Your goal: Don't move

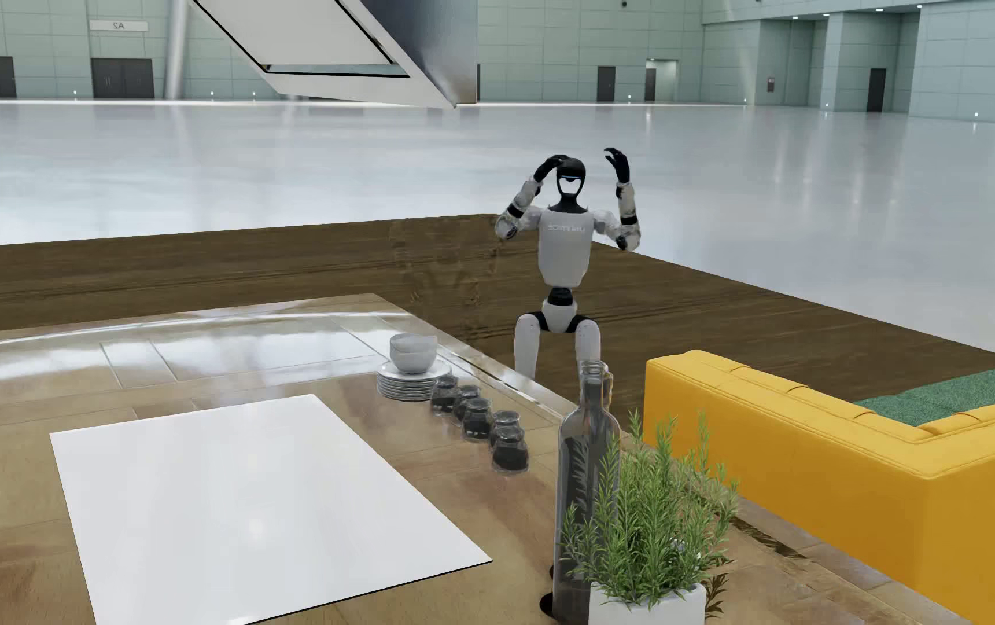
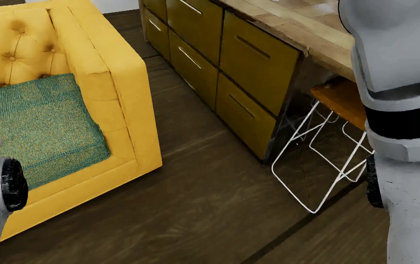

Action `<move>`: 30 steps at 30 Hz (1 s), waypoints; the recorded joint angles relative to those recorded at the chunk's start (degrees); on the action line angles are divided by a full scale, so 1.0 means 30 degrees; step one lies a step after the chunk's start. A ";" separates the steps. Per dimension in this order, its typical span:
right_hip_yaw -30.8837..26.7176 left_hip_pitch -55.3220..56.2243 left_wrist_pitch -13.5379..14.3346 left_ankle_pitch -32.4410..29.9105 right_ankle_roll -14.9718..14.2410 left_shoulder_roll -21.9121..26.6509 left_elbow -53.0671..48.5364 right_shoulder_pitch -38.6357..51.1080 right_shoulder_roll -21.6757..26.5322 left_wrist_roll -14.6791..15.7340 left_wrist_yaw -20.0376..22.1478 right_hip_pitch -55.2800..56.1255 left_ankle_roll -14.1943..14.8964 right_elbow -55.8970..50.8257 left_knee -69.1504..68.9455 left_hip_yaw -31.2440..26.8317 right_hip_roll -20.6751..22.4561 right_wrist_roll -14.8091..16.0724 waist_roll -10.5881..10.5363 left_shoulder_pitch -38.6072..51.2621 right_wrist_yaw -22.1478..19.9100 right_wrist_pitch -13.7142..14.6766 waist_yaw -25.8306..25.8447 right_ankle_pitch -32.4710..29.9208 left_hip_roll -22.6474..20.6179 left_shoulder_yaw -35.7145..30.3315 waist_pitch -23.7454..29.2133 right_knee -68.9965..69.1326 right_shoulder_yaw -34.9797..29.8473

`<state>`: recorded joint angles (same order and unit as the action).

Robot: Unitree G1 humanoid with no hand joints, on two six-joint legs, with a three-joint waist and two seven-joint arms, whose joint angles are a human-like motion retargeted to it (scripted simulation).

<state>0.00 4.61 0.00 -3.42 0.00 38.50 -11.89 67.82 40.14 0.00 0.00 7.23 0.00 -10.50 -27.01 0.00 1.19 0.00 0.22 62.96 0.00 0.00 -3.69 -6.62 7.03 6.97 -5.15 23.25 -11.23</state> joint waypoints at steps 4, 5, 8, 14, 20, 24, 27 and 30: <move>0.0000 -0.0014 0.0000 -0.0051 0.0000 0.0017 0.0067 -0.0062 -0.0004 0.0000 0.0000 -0.0034 0.0000 0.0031 0.0033 0.0000 -0.0041 0.0000 -0.0001 -0.0110 0.0000 0.0000 0.0008 0.0103 -0.0043 0.0027 -0.0005 -0.0022 -0.0010; 0.0000 -0.0018 0.0000 -0.0064 0.0000 0.0017 0.0100 -0.0071 0.0017 0.0000 0.0000 -0.0026 0.0000 0.0046 0.0043 0.0000 -0.0052 0.0000 0.0009 -0.0141 0.0000 0.0000 0.0009 0.0102 -0.0058 0.0030 -0.0004 -0.0027 -0.0031; 0.0000 -0.0015 0.0000 -0.0041 0.0000 0.0028 0.0148 -0.0065 0.0041 0.0000 0.0000 0.0006 0.0000 0.0088 0.0045 0.0000 -0.0083 0.0000 0.0033 -0.0202 0.0000 0.0000 -0.0007 0.0070 -0.0098 0.0039 0.0020 -0.0036 -0.0048; 0.0000 0.0002 0.0000 0.0011 0.0000 0.0117 0.0109 -0.0463 0.0019 0.0000 0.0000 0.0077 0.0000 0.0009 0.0072 0.0000 -0.0103 0.0000 0.0033 -0.0874 0.0000 0.0000 -0.0102 0.0237 -0.0120 0.0327 0.0004 -0.0071 0.0012; 0.0000 -0.0025 0.0000 -0.0056 0.0000 0.0494 0.0607 -0.1155 0.0081 0.0000 0.0000 -0.0026 0.0000 0.0066 0.0144 0.0000 -0.0167 0.0000 0.0123 -0.2274 0.0000 0.0000 -0.0098 0.0571 -0.0202 -0.0235 0.0033 -0.0120 -0.0297; 0.0000 -0.0051 0.0000 0.0053 0.0000 0.1180 0.3053 -0.6247 0.0444 0.0000 0.0000 -0.0097 0.0000 -0.0352 0.0096 0.0000 -0.0184 0.0000 -0.0050 -0.7966 0.0000 0.0000 -0.0125 0.0622 -0.0190 -0.5283 -0.0343 -0.0118 -0.5167; 0.0000 -0.0034 0.0000 0.0275 0.0000 0.0473 0.7873 -1.2150 -0.0452 0.0000 0.0000 -0.0194 0.0000 0.3435 -0.0041 0.0000 -0.0250 0.0000 -0.0311 -1.2440 0.0000 0.0000 -0.0203 0.0425 -0.0240 -1.1960 -0.0266 -0.0071 -1.0226; 0.0000 0.0109 0.0000 0.0517 0.0000 -0.1470 1.3995 -1.7357 -0.2017 0.0000 0.0000 -0.0179 0.0000 1.0687 -0.0085 0.0000 -0.0378 0.0000 -0.0713 -1.6001 0.0000 0.0000 -0.0086 0.0547 -0.0380 -1.7503 -0.0002 -0.0008 -1.3665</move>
<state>0.00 4.94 0.00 -1.87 0.00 34.09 30.10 15.75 34.09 0.00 0.00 6.70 0.00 21.56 -27.27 0.00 0.06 0.00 -1.92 14.96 0.00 0.00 -3.95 -4.98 5.89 -45.54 -5.15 23.23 -52.22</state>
